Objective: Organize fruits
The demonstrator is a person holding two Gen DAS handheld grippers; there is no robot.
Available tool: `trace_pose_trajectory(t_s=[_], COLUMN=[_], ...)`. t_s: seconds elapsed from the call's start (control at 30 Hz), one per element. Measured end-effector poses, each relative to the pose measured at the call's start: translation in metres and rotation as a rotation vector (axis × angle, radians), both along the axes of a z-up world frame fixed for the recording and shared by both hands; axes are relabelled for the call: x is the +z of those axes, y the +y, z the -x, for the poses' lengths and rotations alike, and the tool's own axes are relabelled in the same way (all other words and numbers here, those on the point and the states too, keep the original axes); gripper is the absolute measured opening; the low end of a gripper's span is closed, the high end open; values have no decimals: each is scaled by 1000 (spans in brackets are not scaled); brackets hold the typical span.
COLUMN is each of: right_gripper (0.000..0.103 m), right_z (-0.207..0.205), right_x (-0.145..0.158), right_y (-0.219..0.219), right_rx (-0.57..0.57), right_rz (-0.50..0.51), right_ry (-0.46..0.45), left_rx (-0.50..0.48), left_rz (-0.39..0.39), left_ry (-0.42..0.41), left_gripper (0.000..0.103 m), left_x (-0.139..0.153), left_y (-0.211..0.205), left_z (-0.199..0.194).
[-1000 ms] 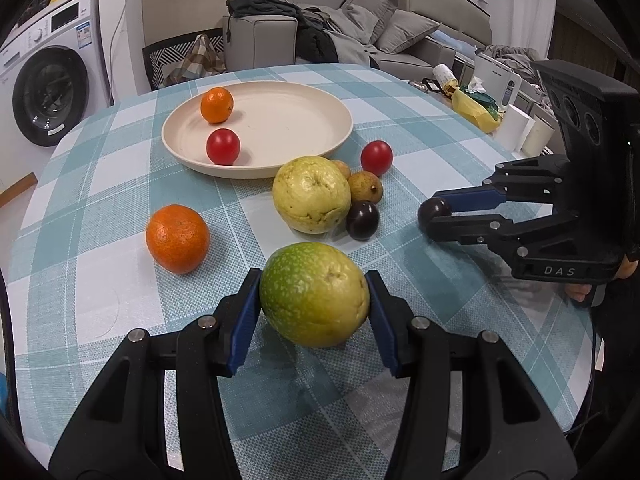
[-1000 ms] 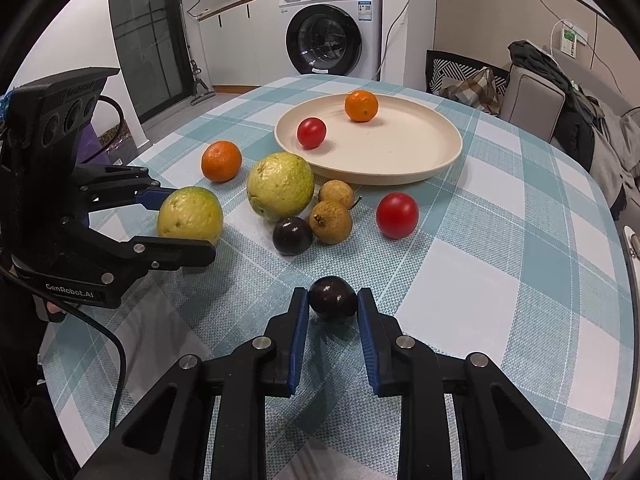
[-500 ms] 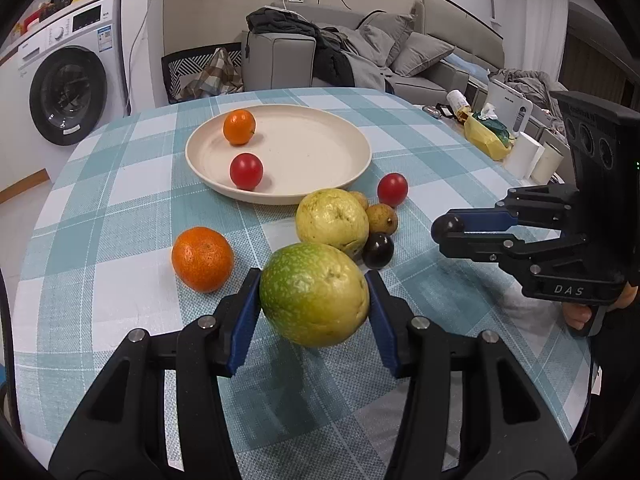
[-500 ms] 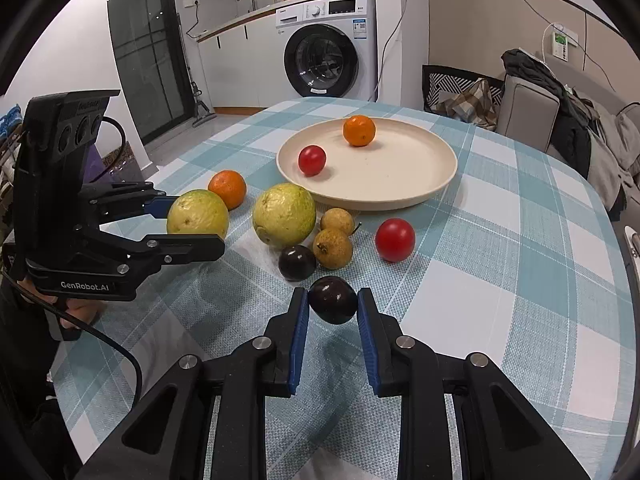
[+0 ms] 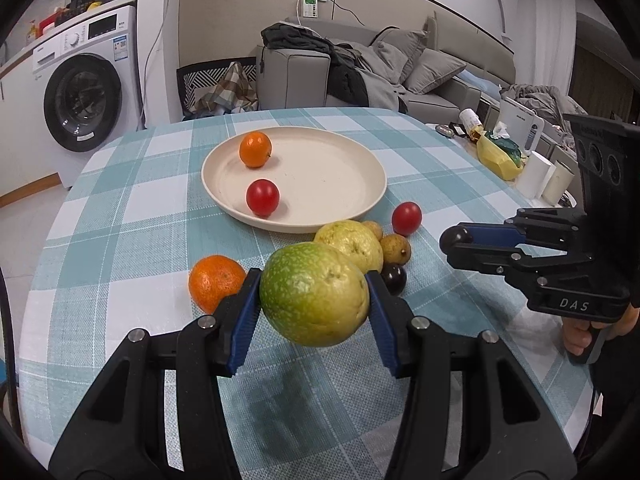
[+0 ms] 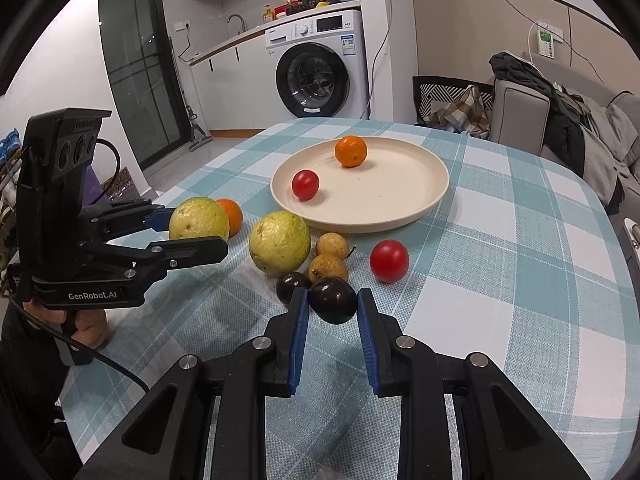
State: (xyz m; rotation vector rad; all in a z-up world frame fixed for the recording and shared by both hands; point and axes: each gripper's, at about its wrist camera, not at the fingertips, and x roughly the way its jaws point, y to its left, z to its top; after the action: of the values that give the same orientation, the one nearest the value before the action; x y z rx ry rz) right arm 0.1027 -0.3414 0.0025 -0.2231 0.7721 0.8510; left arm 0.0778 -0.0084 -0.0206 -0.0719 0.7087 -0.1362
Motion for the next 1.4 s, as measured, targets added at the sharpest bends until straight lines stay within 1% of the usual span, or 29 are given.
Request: trace_pose_trajectory(t_s=[0.27,0.67,0.9,1.4], right_gripper=[26,26,26,26], right_z=[-6,-16,-23,-37], right_x=[3,11,14,16], right_y=[-3,-2,6,20], right_rx=[-32,-66,-64,-52], right_rz=[-39,-65,-70,-83], right_ry=[-8,-34,-46,-43], left_rx=[21,52,70,91], left_rz=[-7,-3,-1,0], left_ry=[-6,-23,-31,-29], left_gripper=[48,48,48,48], left_x=[-1,2,2,1], left_y=[0,3,6,11], left_z=[-12,-29,-36,-55])
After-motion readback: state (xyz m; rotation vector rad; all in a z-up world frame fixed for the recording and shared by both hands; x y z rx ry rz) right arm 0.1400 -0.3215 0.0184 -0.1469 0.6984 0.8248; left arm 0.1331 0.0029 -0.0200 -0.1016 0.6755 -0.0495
